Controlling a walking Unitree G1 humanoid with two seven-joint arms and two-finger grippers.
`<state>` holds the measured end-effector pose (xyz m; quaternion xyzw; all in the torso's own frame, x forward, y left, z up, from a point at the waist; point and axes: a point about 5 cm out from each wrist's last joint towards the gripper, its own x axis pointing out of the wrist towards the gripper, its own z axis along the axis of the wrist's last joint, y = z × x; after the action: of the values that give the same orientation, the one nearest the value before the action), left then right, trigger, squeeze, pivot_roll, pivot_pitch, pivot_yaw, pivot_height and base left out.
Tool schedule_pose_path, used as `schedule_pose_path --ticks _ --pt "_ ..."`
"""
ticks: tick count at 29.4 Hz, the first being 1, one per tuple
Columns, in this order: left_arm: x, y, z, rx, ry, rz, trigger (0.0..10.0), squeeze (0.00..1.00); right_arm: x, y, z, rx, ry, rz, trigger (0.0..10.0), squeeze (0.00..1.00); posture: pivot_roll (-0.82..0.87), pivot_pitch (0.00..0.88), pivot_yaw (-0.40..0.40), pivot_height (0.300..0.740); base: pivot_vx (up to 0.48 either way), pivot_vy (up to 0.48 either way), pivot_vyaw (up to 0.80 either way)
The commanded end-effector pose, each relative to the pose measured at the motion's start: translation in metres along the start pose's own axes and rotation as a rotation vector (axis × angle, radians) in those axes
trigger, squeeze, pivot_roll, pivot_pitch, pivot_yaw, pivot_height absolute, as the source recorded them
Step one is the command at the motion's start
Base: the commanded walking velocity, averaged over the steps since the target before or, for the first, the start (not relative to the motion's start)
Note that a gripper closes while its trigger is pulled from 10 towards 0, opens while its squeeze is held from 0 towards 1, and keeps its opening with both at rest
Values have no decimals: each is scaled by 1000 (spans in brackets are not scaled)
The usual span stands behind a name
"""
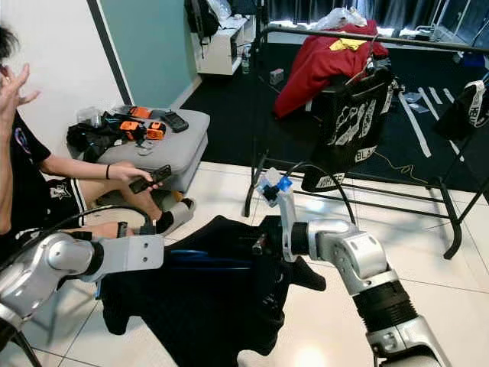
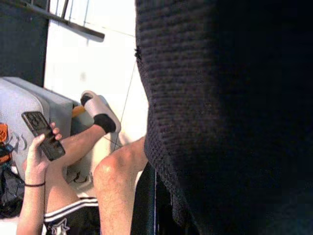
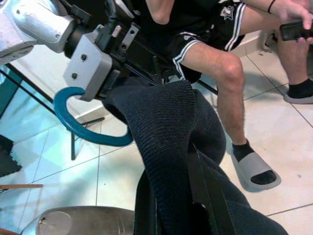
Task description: Hang hanger
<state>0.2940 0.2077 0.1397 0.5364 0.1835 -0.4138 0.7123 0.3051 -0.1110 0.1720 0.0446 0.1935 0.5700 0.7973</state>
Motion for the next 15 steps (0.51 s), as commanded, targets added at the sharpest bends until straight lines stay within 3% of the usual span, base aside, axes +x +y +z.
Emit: schedule_pose_path --ticks 1,5,6,10,15 --pt "-2 2 -3 -13 35 36 10000 0 2 5 4 -1 -20 25 0 0 -64 52 19 740 0 0 0" --pt "-4 4 -7 -39 57 51 10000 0 3 6 4 2 -16 28 0 0 -64 53 19 740 0 0 0" --pt "-5 7 -8 -92 57 86 10000 0 2 6 3 9 -8 28 0 0 -64 52 19 740 0 0 0" --pt "-9 9 -16 -129 93 100 10000 0 0 5 2 15 4 17 0 0 -64 53 20 740 0 0 0" --pt "-19 10 -35 -249 171 151 10000 0 -4 3 -1 24 17 -11 0 0 -66 56 22 740 0 0 0"
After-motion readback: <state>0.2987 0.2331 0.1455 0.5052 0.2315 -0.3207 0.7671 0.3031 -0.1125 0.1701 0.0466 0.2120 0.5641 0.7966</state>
